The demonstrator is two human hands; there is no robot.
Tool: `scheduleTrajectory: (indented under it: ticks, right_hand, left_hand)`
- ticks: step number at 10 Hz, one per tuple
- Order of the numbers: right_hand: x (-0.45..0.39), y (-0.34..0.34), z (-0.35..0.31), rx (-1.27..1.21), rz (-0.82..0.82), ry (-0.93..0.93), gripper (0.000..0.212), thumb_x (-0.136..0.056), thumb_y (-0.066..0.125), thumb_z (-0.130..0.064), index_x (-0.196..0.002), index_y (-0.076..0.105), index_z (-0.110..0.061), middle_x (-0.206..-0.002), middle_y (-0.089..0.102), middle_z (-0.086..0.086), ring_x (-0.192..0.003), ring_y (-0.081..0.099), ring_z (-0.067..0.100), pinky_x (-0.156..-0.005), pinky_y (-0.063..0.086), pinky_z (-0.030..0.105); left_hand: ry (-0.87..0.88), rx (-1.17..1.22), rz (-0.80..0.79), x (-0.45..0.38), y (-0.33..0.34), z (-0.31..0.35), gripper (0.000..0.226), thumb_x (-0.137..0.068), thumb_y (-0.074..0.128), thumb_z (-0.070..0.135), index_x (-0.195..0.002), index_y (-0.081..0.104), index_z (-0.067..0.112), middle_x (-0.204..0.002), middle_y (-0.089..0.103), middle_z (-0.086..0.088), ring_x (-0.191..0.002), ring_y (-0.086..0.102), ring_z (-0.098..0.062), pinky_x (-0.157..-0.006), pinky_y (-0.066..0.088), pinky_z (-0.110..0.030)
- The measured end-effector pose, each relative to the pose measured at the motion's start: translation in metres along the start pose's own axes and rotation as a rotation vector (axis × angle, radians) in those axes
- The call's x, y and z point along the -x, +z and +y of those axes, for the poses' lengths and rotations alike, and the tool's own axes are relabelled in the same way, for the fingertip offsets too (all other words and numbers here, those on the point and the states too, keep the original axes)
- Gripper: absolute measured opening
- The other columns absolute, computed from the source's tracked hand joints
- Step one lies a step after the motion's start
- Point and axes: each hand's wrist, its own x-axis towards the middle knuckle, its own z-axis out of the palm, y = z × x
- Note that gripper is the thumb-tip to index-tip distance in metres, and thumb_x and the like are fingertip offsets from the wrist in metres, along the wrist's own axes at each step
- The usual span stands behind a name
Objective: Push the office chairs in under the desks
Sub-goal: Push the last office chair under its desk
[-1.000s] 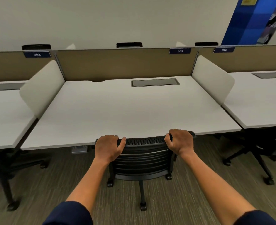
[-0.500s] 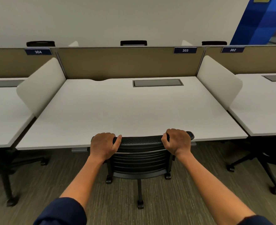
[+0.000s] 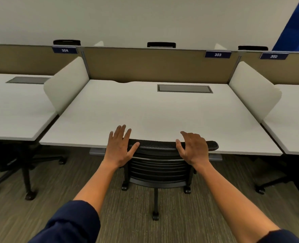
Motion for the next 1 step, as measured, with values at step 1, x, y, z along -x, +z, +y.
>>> scheduleTrajectory:
  ticks: [1]
  right_hand:
    - [-0.0028, 0.0004, -0.0420, 0.016, -0.076, -0.050, 0.074, -0.096, 0.025, -0.068, -0.141, 0.052, -0.015, -0.130, 0.064, 0.013, -0.121, 0.058, 0.035, -0.095, 0.050, 0.048]
  left_hand:
    - [-0.071, -0.014, 0.046, 0.0309, -0.0014, -0.0140, 0.091, -0.090, 0.015, 0.076, -0.161, 0.014, 0.019, -0.170, -0.001, -0.010, -0.156, -0.005, -0.026, -0.125, 0.002, -0.053]
